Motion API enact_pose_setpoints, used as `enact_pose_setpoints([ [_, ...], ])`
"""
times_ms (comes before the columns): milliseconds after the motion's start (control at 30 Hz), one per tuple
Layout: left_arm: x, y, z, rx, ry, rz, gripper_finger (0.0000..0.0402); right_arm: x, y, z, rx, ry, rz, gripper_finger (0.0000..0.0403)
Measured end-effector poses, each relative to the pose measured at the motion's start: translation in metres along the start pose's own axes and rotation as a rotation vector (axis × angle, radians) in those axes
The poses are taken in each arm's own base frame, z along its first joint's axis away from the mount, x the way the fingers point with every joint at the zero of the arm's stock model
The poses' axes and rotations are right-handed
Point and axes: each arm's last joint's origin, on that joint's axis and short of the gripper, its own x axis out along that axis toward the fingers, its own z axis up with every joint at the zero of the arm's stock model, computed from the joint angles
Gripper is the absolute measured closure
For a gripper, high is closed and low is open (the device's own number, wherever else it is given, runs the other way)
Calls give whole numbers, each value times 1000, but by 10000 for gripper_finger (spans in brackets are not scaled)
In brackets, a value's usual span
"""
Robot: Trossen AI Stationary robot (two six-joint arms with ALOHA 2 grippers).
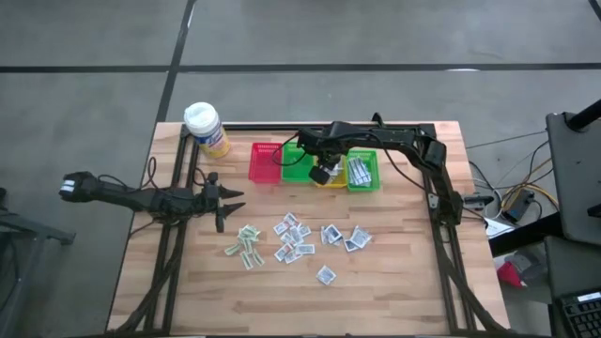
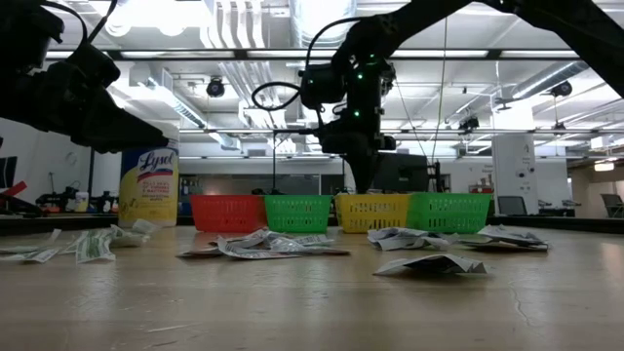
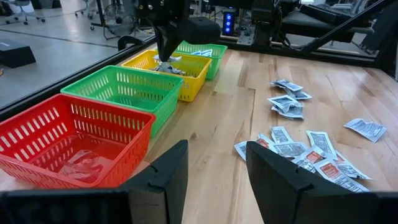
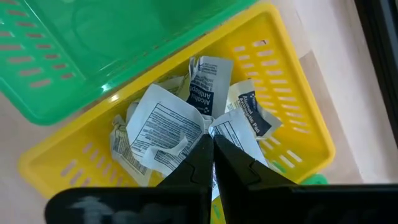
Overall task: Pick & Place First Aid Supplies
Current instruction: Put the blue alcohol pad into the yellow bin
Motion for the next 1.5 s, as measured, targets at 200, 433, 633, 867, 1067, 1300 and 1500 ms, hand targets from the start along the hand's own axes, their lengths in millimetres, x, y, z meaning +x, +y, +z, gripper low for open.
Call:
enact_pose_setpoints([
  [200,0,0,0,0,0,0,243,0,0,0,3,4,17,394],
  [433,0,0,0,0,0,0,243,0,0,0,16,10,43,394],
  [633,0,0,0,0,-1,0,243,0,-2,0,-9,8,43,393],
  [867,0,0,0,0,0,0,243,1,-6,1,-20,13,56,352],
  [1067,0,0,0,0,0,0,243,0,-6,0,-20,23,73,299],
  [1300,0,0,0,0,-1,0,243,-16,-10,-2,-14,54,67,266],
  [1500,0,0,0,0,-1,0,243,-45,-14,1,36,77,61,265],
])
